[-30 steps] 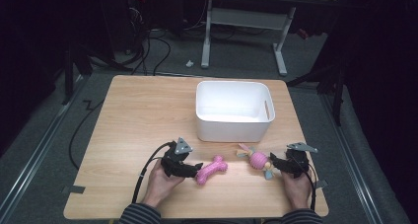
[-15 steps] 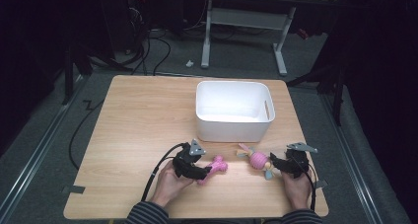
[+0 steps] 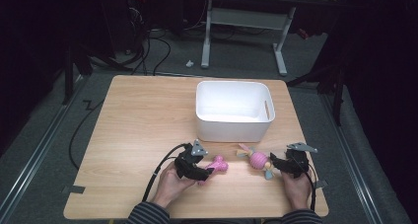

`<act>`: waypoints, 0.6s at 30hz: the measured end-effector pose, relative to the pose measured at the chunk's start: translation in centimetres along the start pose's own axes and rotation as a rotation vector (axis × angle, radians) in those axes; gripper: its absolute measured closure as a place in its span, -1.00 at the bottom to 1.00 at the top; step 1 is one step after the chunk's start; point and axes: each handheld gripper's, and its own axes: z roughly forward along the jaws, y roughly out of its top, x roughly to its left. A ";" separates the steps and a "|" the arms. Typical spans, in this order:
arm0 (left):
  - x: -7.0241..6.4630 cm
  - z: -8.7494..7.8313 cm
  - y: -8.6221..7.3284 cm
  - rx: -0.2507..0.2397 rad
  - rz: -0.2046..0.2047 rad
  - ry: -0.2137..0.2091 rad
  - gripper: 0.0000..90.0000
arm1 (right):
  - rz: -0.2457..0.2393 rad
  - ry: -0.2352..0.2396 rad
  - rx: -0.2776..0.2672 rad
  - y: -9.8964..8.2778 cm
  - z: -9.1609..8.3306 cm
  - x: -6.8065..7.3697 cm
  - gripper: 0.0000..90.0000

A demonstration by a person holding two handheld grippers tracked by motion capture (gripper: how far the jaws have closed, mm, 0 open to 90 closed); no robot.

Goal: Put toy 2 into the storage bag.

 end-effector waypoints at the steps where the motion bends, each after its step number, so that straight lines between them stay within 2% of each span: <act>1: -0.2 0.2 0.1 0.013 0.006 -0.004 -0.22 | 0.002 0.000 0.000 0.0 0.0 0.0 -0.41; 9: -0.5 1.3 0.6 0.072 0.017 -0.032 -0.14 | -0.001 0.001 0.000 0.0 0.0 0.0 -0.41; 18: -0.7 2.0 0.8 0.119 0.029 -0.032 0.02 | -0.004 0.003 0.000 0.0 0.0 0.0 -0.41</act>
